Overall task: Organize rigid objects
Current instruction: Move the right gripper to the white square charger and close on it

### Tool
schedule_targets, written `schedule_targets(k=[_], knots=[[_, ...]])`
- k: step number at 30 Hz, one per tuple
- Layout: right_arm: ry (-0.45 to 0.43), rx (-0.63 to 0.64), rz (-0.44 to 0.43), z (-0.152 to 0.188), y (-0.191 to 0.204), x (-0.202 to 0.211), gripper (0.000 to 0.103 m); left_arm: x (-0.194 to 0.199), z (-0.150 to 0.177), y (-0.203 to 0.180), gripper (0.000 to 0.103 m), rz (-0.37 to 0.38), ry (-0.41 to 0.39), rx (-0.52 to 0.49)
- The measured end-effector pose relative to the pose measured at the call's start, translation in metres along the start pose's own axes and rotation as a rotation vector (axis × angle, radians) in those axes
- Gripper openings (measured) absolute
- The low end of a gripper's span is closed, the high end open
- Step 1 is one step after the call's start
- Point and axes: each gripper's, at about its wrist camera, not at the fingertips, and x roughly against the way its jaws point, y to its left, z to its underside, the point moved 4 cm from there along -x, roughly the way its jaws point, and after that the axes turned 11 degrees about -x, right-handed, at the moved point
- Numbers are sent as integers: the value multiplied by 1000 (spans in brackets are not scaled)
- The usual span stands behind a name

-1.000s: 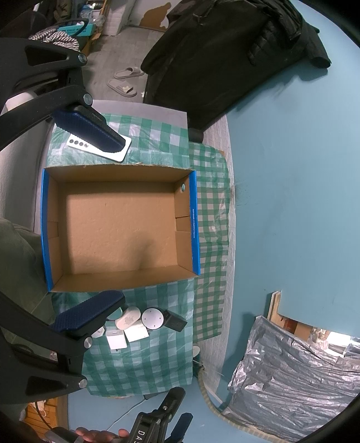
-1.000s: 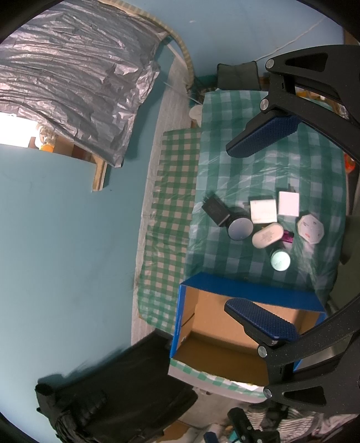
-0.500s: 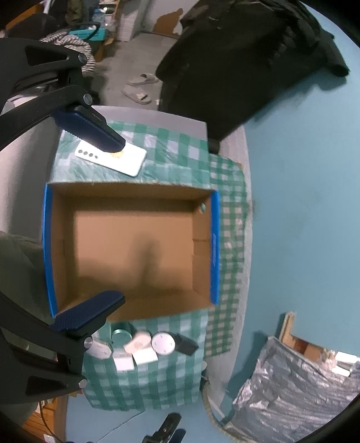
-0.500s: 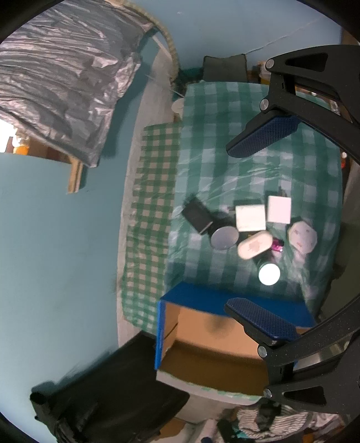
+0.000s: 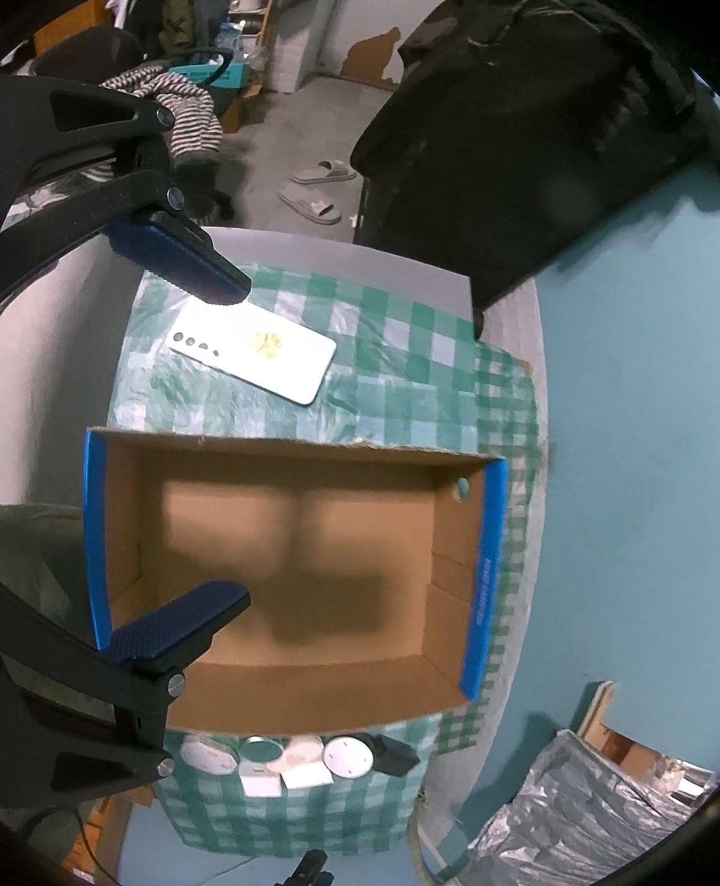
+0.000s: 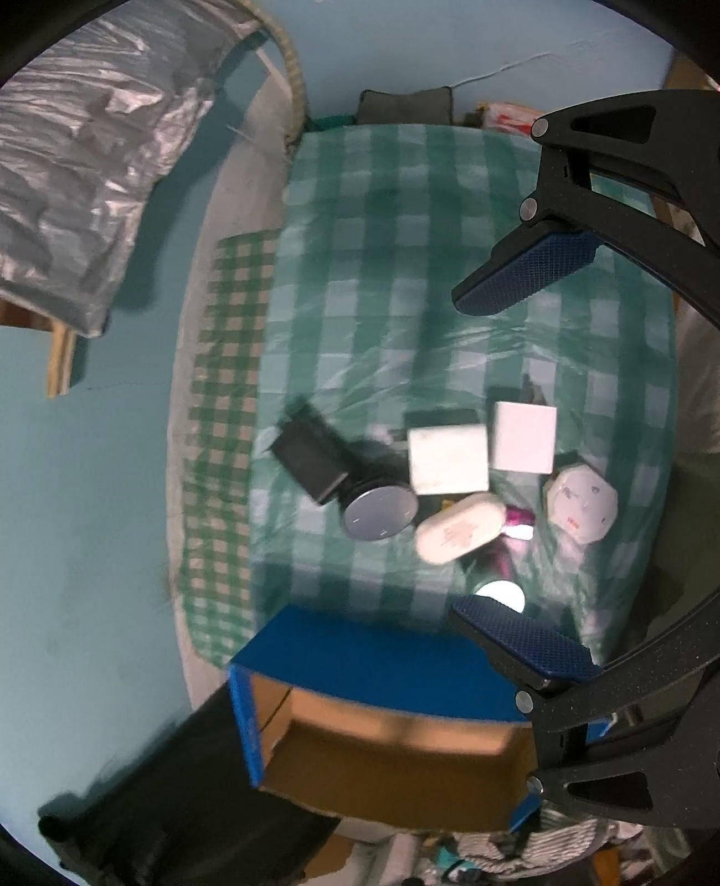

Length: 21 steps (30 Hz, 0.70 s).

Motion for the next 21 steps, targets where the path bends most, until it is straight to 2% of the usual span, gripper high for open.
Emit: schedule_targets(k=[12, 16, 19, 21], knots=[[82, 27, -11, 22, -4, -49, 99, -45, 24, 5, 101, 1, 85, -36], [94, 42, -6, 30, -6, -64, 99, -59, 31, 4, 100, 27, 107, -34], [119, 50, 18, 36, -10, -77, 98, -68, 37, 2, 98, 56, 110, -25], [136, 54, 31, 41, -14, -86, 93, -74, 40, 2, 94, 63, 125, -22]])
